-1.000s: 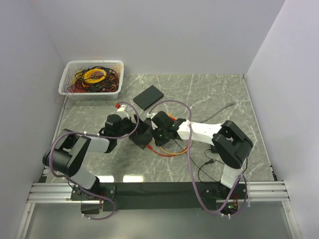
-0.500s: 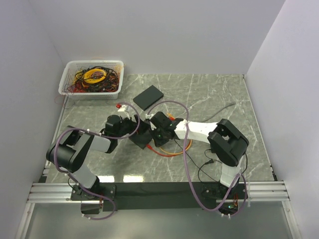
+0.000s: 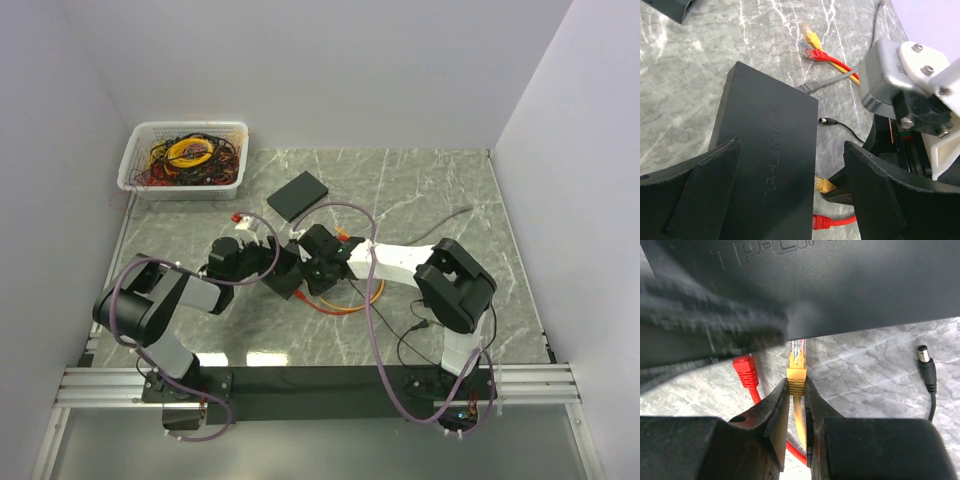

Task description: Insert the plug into the switch port

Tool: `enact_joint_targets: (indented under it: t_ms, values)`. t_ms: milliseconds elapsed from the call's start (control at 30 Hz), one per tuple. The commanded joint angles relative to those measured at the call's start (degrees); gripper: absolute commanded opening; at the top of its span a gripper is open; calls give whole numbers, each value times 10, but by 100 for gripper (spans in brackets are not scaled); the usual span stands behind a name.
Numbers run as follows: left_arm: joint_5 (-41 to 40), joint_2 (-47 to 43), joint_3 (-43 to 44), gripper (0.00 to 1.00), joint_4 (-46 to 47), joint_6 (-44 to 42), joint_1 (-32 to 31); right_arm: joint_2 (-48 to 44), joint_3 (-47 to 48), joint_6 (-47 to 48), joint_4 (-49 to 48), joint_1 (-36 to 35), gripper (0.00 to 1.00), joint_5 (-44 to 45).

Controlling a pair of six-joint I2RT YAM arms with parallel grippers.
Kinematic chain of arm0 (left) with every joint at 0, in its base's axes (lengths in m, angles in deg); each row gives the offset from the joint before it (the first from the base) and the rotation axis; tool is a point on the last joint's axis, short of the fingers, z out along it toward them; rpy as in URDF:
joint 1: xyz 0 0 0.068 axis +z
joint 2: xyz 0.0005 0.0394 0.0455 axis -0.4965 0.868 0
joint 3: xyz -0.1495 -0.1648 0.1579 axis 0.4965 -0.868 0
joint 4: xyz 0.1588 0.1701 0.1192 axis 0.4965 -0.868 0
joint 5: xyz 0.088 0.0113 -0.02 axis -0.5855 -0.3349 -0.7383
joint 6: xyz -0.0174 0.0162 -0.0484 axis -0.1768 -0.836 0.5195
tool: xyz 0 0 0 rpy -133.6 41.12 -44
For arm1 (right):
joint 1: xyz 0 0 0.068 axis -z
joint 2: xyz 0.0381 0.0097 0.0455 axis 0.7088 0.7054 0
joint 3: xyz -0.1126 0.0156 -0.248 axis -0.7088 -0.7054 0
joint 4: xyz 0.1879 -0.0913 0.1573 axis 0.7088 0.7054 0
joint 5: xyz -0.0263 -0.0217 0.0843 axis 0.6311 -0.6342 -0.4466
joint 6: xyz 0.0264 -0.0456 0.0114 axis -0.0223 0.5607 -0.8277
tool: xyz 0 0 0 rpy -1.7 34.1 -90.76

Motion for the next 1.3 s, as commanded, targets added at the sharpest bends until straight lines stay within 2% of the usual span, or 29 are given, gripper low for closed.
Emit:
enact_joint_targets:
  t_ms: [0,767,933,1033,1200,1267]
  values:
    - [26,22,-10,89,39,-4,3,11,31,8,9,-6,0,4]
    - [7,42,-15,84,37,-16,2,-23,38,-1,4,-10,0,42]
    - [-33,-8,-36,92,37,-7,2,-24,36,-3,2,-9,0,48]
    - [-77,-57,-42,95,1,-16,2,-19,36,-4,2,-10,0,44]
    - [-158,-128,-39,94,-70,-35,2,-21,26,-5,-8,-10,0,39]
    - [-159,-120,-33,93,-72,-39,2,-22,24,-7,-12,-10,0,38]
